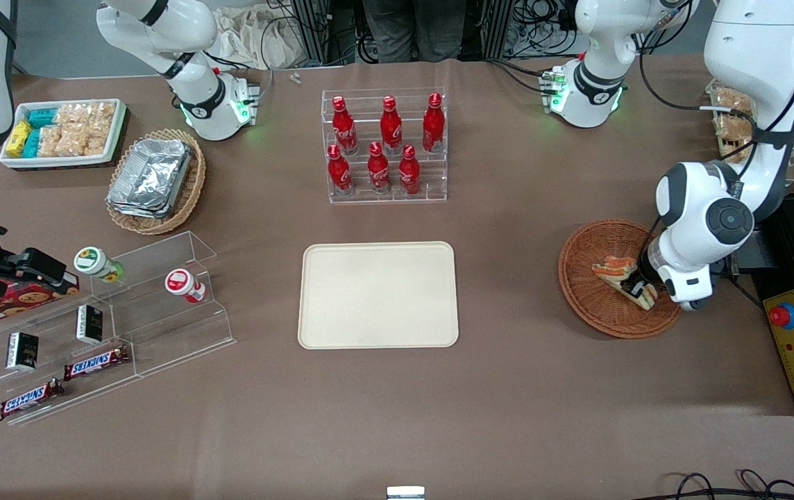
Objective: Place sandwich from basket to tray
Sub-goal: 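Close the left gripper on the wrapped sandwich, then lift the sandwich and carry it toward the cream tray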
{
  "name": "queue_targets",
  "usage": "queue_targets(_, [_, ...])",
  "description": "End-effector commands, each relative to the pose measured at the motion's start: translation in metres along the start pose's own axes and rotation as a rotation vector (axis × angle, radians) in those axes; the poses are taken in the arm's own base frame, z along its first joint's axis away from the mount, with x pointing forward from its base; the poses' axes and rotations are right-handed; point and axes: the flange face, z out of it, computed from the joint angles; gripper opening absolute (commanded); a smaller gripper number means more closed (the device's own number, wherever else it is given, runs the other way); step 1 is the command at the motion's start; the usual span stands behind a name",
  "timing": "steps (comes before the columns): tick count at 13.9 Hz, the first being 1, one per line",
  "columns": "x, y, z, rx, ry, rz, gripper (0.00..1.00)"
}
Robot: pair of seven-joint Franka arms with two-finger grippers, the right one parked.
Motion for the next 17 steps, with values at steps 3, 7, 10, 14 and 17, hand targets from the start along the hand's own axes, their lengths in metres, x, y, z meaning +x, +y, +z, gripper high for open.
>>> queue_targets(3, [0.017, 0.019, -0.076, 0.04, 0.008, 0.018, 0.0])
queue_targets(7, [0.035, 0.038, -0.172, 0.104, -0.035, 0.168, 0.0])
queue_targets(10, [0.011, 0.067, -0.225, 0.078, -0.064, 0.316, 0.0])
queue_targets(14, [-0.089, 0.15, -0.21, 0.048, -0.106, 0.511, 0.0])
queue_targets(17, [-0.171, 0.2, -0.17, 0.014, -0.103, 0.639, 0.0])
